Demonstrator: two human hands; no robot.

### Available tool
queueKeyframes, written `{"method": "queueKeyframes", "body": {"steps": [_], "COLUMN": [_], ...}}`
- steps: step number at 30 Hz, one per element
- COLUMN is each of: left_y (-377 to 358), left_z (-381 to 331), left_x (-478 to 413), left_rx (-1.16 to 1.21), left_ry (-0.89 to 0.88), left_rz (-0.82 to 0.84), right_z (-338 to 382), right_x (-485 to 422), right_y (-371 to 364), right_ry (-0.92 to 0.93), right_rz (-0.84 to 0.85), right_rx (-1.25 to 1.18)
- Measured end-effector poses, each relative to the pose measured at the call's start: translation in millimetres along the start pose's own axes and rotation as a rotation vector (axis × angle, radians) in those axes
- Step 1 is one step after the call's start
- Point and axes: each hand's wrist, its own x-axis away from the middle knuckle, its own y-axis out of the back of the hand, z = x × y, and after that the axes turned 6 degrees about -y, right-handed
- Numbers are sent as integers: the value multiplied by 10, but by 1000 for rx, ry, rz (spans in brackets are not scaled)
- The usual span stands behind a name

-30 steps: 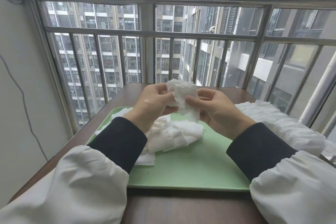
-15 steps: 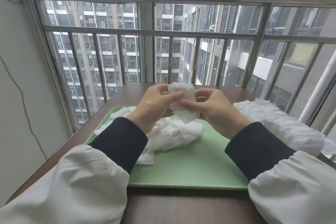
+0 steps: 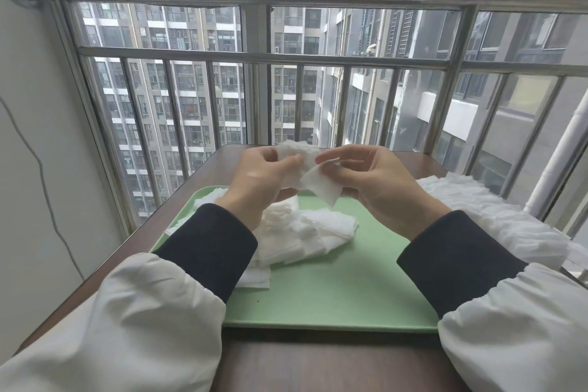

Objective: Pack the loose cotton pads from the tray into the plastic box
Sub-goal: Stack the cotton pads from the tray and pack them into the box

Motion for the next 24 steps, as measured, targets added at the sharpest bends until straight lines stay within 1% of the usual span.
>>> {"method": "queueKeyframes", "body": {"steps": [3,7,10,16,21,24], "left_y": [-4,-33,-38,-38,-37,-65], "left_z": [25,22,24,3,-7,-39], "left_x": [21,48,52,79,97,96], "left_rx": [-52,-54,-100,-172,-202,-183], "left_ry": [-33,-59,-68,-86,-96,-45], "left_rz": [138,238,270,324,369,347], "right_z": [20,20,3,-17,-48,-82], "right_x": [8,-5,-25,-40,-64,-71], "right_y": [7,22,42,63,80,100], "right_ry": [79,81,88,100,116,133], "right_rz": [-34,-138,-208,-281,-303,-341], "right_rx": [168,282,324,409,428,477]}}
